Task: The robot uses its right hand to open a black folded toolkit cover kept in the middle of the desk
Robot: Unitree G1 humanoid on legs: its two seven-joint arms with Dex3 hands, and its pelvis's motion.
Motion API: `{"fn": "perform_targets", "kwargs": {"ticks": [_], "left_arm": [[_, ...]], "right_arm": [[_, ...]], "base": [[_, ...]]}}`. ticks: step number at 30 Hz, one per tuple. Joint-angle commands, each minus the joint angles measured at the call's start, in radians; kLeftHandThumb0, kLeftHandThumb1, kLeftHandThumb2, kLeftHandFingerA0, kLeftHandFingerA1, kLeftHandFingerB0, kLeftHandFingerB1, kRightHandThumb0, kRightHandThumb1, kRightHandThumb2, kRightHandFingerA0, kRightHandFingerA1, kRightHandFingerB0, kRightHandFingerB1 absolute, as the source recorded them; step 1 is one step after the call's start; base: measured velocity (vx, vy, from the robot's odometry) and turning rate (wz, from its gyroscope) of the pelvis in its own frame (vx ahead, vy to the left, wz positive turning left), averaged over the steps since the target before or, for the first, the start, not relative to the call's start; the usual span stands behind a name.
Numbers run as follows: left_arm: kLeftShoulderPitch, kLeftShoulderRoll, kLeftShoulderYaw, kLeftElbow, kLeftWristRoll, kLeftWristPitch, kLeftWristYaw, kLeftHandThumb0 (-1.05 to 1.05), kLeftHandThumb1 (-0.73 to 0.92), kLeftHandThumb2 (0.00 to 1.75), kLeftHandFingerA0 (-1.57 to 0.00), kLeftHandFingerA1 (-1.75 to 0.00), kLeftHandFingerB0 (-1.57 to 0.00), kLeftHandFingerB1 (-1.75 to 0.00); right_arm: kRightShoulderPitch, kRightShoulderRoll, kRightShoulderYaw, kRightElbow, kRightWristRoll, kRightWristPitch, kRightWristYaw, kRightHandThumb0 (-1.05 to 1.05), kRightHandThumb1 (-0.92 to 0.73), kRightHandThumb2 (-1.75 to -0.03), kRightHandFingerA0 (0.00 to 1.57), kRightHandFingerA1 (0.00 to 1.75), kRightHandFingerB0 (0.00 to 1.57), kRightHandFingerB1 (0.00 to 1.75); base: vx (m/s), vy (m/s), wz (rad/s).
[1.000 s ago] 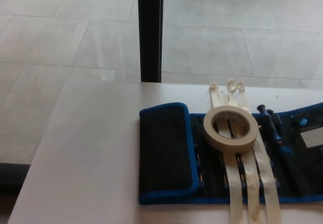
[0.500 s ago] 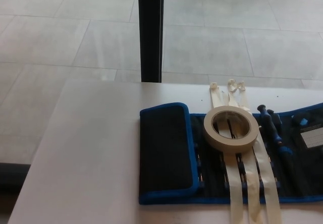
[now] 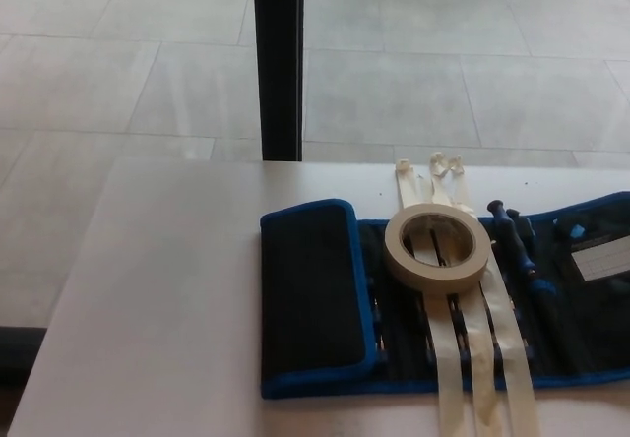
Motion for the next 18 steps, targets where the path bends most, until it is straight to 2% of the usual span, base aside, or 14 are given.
{"fn": "perform_targets", "kwargs": {"ticks": [1, 2, 3, 7, 8, 9, 11, 12, 13, 14, 15, 16, 17, 18], "left_arm": [[0.002, 0.009, 0.01, -0.003, -0.016, 0.006, 0.008, -1.05, 0.45, 1.47, -0.62, -1.18, -0.4, -1.06], [0.006, 0.009, 0.011, -0.005, -0.017, 0.005, 0.002, -0.78, 0.53, 1.48, -0.26, -0.96, -0.07, -0.86], [0.012, 0.012, 0.011, -0.006, -0.016, 0.001, -0.007, -0.64, 0.45, 1.37, -0.3, -0.91, -0.15, -0.83], [0.03, 0.012, 0.014, -0.004, -0.018, -0.001, -0.006, -0.83, 0.57, 1.52, -0.25, -0.97, -0.05, -0.86], [0.034, 0.012, 0.008, -0.006, -0.012, -0.004, -0.003, -0.82, 0.57, 1.51, -0.29, -0.97, -0.05, -0.84], [0.037, 0.011, 0.004, -0.007, -0.008, -0.007, 0.002, -1.05, 0.45, 1.48, -0.63, -1.18, -0.41, -1.05], [0.041, 0.012, 0.0, -0.011, -0.006, -0.008, 0.001, -0.98, 0.5, 1.52, -0.56, -1.19, -0.42, -1.1], [0.041, 0.013, -0.001, -0.01, -0.006, -0.007, -0.001, -0.98, 0.51, 1.5, -0.55, -1.18, -0.39, -1.07], [0.04, 0.014, 0.0, -0.011, -0.009, -0.003, -0.003, -0.85, 0.6, 1.56, -0.33, -1.03, -0.01, -0.85], [0.04, 0.014, 0.004, -0.014, -0.014, 0.002, -0.005, -1.0, 0.5, 1.52, -0.54, -1.21, -0.37, -1.11], [0.045, 0.014, 0.005, -0.017, -0.015, -0.001, -0.006, -0.81, 0.55, 1.51, -0.38, -1.06, 0.0, -0.84], [0.05, 0.014, 0.003, -0.018, -0.013, -0.007, -0.009, -0.81, 0.55, 1.51, -0.38, -1.06, 0.0, -0.84], [0.053, 0.015, -0.008, -0.017, -0.002, -0.013, -0.002, -1.02, 0.5, 1.52, -0.57, -1.23, -0.38, -1.09], [0.053, 0.015, -0.008, -0.017, -0.002, -0.013, -0.002, -1.02, 0.5, 1.52, -0.57, -1.23, -0.38, -1.09]], "right_arm": [[-0.03, -0.011, 0.006, 0.017, 0.028, 0.019, 0.002, -0.56, -0.75, -0.62, 0.82, 0.86, 0.54, 0.45], [-0.017, -0.002, 0.003, 0.016, 0.034, 0.015, 0.007, -0.6, -0.64, -0.99, 0.81, 0.85, 0.44, 0.58], [0.013, 0.016, -0.001, 0.01, 0.043, 0.002, 0.032, -0.55, -0.75, -0.62, 0.75, 0.82, 0.48, 0.45], [0.054, 0.033, -0.021, -0.012, 0.064, -0.035, 0.013, -0.54, -0.76, -0.63, 0.78, 0.87, 0.5, 0.47], [0.062, 0.039, -0.028, -0.012, 0.067, -0.054, 0.011, -0.53, -0.76, -0.63, 0.78, 0.88, 0.45, 0.44], [0.068, 0.039, -0.037, -0.008, 0.076, -0.061, 0.024, -0.54, -0.73, -0.63, 0.78, 0.91, 0.45, 0.45], [0.073, 0.042, -0.031, -0.018, 0.068, -0.065, 0.015, -0.52, -0.74, -0.62, 0.79, 0.86, 0.51, 0.46], [0.074, 0.041, -0.022, -0.023, 0.059, -0.073, 0.015, -0.54, -0.74, -0.62, 0.8, 0.85, 0.52, 0.46], [0.075, 0.041, -0.013, -0.028, 0.049, -0.082, 0.011, -0.54, -0.74, -0.61, 0.81, 0.82, 0.57, 0.48], [0.076, 0.041, -0.005, -0.033, 0.043, -0.096, 0.013, -0.54, -0.72, -0.62, 0.82, 0.8, 0.52, 0.46], [0.075, 0.043, -0.004, -0.035, 0.047, -0.103, 0.021, -0.55, -0.72, -0.62, 0.83, 0.79, 0.54, 0.47], [0.074, 0.044, -0.002, -0.038, 0.048, -0.106, 0.019, -0.55, -0.72, -0.62, 0.83, 0.79, 0.54, 0.47], [0.077, 0.047, 0.009, -0.044, 0.039, -0.113, 0.015, -0.54, -0.71, -0.62, 0.84, 0.77, 0.53, 0.48], [0.077, 0.047, 0.009, -0.044, 0.039, -0.113, 0.015, -0.54, -0.71, -0.62, 0.84, 0.77, 0.53, 0.48]], "base": [[0.0, 0.0, 0.0], [0.0, 0.0, 0.0], [0.0, 0.0, 0.0], [0.0, 0.0, 0.0], [0.0, 0.0, 0.09], [0.0, 0.0, 0.09], [0.0, 0.0, 0.08], [0.0, 0.0, 0.08], [0.0, 0.0, 0.0], [0.0, 0.0, 0.0], [0.0, 0.0, 0.0], [0.0, 0.0, 0.0], [0.0, 0.0, 0.0], [0.0, 0.0, 0.0]]}}
